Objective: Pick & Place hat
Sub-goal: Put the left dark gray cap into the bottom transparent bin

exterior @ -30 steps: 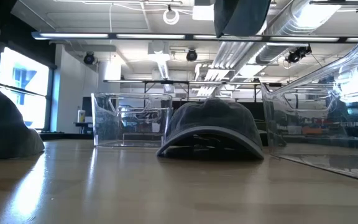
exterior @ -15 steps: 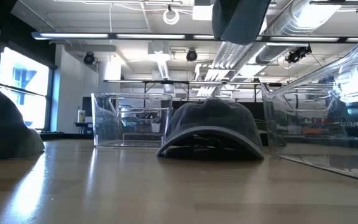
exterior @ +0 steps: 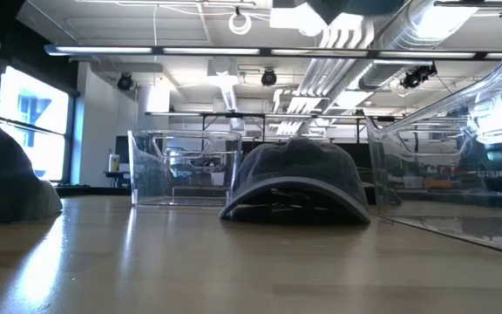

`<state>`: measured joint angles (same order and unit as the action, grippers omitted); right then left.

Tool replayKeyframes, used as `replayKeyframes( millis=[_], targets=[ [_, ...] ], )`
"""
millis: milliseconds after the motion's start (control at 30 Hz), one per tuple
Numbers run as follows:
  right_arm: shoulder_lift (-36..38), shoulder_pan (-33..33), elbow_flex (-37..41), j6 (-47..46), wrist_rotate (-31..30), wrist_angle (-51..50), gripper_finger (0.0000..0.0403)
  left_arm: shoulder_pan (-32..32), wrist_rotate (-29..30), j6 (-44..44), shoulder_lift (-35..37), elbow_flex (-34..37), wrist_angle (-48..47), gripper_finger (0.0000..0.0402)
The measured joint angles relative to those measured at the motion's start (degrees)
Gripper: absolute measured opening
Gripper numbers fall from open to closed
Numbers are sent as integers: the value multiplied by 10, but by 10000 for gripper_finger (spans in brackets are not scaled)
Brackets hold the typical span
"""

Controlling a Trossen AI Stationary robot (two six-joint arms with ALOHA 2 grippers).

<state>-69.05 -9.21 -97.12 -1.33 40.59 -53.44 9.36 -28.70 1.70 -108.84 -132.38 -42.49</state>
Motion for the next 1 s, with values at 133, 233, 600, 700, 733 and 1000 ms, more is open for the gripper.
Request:
replayKeyframes(
  millis=[133,233,600,700,733,1000],
  targets=[
    [16,-1,0,-13,108,80,7,31,-89,10,0,0,-24,242],
    [20,-1,0,-22,153,147,7,48,-172,8,-3,3,-16,285],
    [24,-2,0,-92,163,233,9,23,-442,-160,-77,11,242,314],
    [31,-2,0,-96,145,220,6,6,-481,-179,-82,9,277,314],
    [34,-2,0,-95,136,215,4,1,-489,-181,-83,9,281,314],
    [53,-2,0,-87,62,131,5,-11,-504,-203,-69,9,293,314]
  ],
)
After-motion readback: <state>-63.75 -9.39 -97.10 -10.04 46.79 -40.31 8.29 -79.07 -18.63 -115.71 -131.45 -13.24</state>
